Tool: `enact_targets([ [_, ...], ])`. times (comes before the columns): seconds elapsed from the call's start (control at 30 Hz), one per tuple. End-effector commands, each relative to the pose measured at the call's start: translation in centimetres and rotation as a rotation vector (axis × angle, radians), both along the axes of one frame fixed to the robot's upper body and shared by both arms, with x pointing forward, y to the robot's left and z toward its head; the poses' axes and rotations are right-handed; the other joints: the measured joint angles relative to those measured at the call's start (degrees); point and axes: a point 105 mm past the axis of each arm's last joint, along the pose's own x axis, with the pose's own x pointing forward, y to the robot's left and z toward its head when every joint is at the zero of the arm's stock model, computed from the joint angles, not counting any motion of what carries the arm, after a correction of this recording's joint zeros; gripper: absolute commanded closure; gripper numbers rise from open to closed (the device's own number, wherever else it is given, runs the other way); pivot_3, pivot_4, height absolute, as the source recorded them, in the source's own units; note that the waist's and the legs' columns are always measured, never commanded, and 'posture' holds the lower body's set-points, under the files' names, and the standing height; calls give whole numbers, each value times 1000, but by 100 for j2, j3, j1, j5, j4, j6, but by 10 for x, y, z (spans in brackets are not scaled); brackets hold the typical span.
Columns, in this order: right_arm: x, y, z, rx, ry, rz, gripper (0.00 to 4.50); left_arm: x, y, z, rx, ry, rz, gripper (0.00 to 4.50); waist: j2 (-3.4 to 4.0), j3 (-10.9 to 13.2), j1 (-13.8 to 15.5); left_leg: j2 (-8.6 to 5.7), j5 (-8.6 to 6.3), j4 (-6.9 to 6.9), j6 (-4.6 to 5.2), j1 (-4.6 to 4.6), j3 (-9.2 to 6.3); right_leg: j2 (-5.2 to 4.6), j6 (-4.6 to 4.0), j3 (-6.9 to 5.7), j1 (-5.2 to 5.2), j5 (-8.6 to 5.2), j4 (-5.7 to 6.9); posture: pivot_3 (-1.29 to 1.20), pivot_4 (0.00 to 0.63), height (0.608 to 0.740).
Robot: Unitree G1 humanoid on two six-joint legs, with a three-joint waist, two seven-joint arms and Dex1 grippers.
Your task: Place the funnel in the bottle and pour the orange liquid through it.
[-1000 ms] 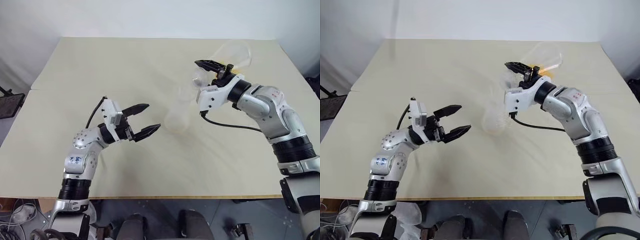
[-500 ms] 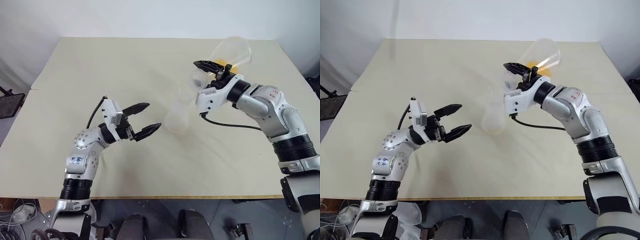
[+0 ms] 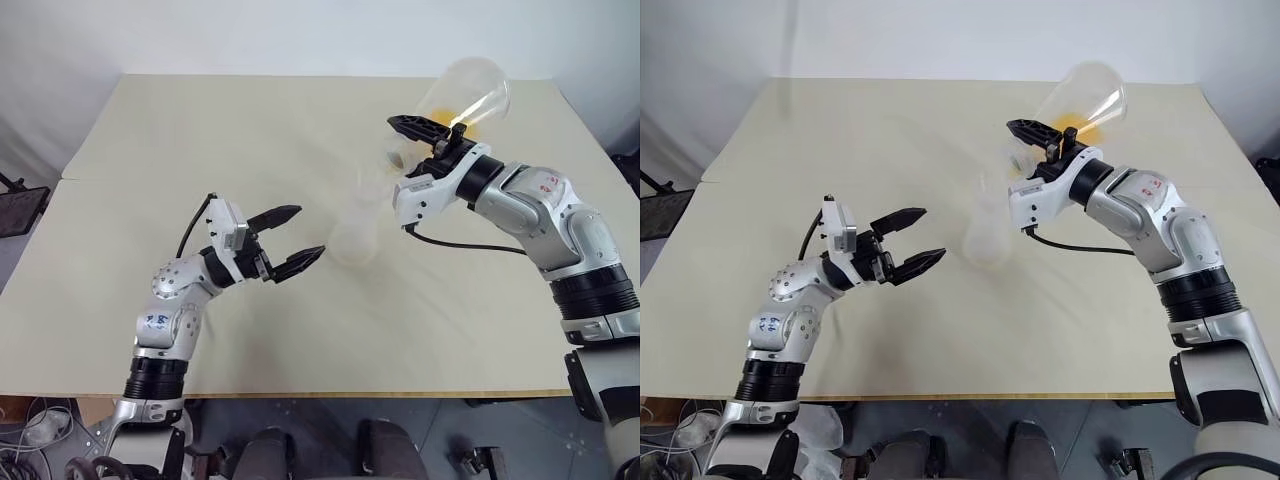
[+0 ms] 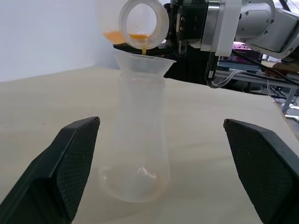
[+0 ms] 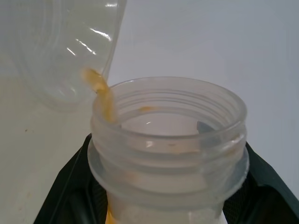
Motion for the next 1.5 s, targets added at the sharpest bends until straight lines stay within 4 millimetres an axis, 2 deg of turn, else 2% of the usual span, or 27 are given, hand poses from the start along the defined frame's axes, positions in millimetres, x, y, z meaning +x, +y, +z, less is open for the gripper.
enact_targets([
  [0.03,-7,2,23,-9,-94,21,2025,-1,-2,10,-9,-47,-5,0,0,0,0,0,0,0,0,0,0,0,0,0,0,0,0,0,150,740],
  [1.5,-12,9,21,-47,-178,56,2025,1,-6,20,14,-96,-1,0,0,0,-7,0,0,0,0,0,1,0,0,0,0,0,0,0,150,740],
])
